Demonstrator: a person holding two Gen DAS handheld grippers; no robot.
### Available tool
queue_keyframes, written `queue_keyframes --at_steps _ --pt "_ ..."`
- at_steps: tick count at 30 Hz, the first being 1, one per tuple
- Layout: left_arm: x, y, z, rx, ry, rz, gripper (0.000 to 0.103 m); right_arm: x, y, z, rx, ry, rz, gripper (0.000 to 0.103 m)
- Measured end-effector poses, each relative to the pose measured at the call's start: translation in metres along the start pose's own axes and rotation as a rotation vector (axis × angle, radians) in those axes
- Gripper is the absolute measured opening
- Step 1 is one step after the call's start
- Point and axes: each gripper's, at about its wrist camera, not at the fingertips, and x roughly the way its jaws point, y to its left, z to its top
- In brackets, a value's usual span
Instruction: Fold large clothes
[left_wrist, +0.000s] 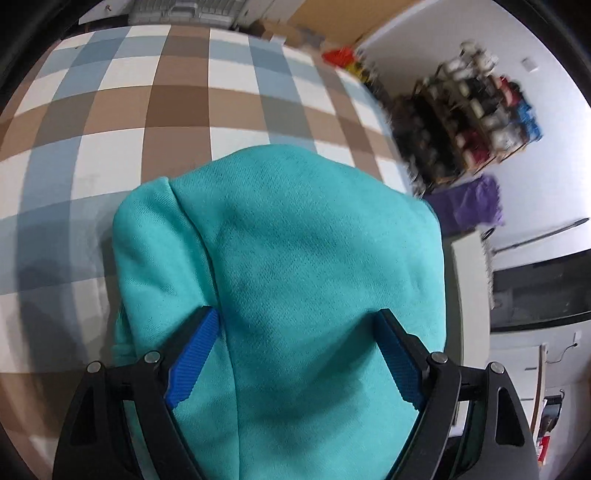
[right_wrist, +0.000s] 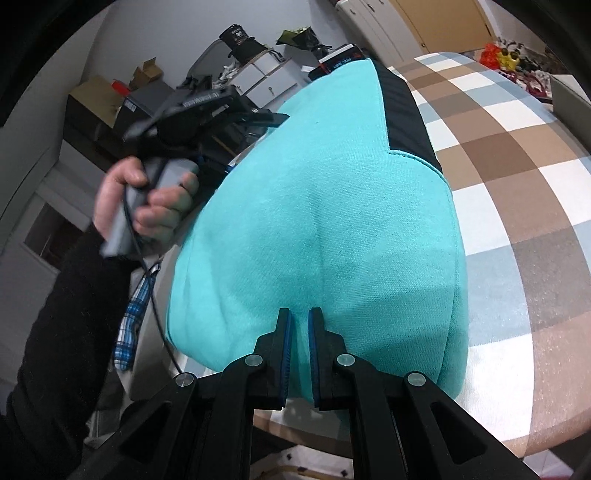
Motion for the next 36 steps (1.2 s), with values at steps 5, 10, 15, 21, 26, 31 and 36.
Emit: queue_keyframes --at_steps 5,10,15,21,26,31,36 --pt "-0.062 -0.07 0.008 0.156 -0.1 -0.047 0.082 -0.002 -0.013 0.002 0.047 0.002 0.04 0.007" --pt "-0.017 -0.081 0.023 0.135 -0.001 -0.041 0.082 -0.006 -0.014 -0.003 0.06 0.0 0.055 0.007" --pt "0.025 -0.043 0.045 -0.02 0.046 -0.191 0.082 -0.008 -0.015 -0.001 0.075 -0.018 0.069 0.007" --pt "0.024 -0.04 0.038 -0.014 0.049 -0.218 0.072 -0.008 -0.015 0.0 0.059 -0.006 0.064 0.007" --pt "-0.005 -0.052 0.021 -0.032 -0.087 -0.169 0.062 -0.008 -0.016 0.0 0.064 -0.003 0.069 0.007" --pt "-0.035 -0.088 -0.018 0.118 -0.044 -0.163 0.073 -0.005 -0.017 0.0 0.078 -0.007 0.073 0.007" --pt "-0.05 -0.087 -0.076 0.213 -0.038 -0.007 0.075 -0.006 -0.016 -0.001 0.074 -0.012 0.061 0.007"
